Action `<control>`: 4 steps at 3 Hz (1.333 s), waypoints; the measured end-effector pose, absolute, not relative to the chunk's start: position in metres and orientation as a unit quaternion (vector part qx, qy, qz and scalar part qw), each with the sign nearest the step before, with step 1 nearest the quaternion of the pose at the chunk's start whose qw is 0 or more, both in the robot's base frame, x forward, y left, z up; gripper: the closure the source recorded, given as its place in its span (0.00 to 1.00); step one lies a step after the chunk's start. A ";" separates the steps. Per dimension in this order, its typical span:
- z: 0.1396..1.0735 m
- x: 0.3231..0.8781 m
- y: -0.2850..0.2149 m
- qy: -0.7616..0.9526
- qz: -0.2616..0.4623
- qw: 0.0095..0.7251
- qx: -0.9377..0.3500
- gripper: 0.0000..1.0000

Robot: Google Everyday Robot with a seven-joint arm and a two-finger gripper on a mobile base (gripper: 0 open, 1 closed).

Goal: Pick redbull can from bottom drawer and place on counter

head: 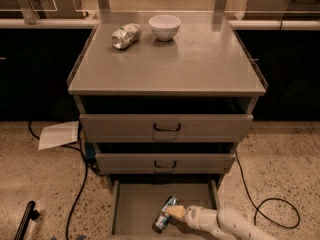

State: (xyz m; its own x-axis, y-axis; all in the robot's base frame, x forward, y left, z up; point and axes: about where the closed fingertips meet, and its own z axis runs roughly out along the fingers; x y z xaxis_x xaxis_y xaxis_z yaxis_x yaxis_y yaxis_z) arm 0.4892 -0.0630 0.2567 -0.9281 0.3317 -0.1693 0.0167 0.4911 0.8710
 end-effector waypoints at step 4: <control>0.392 0.467 -0.025 0.876 0.432 0.203 0.069 1.00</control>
Offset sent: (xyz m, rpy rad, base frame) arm -0.0355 0.0499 0.0411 -0.1213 0.1057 0.1259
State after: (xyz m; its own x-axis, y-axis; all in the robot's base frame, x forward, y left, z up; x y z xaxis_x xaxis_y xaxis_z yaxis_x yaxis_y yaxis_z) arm 0.4668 -0.0253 0.3917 -0.9083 0.2965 -0.2951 -0.0535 0.6174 0.7849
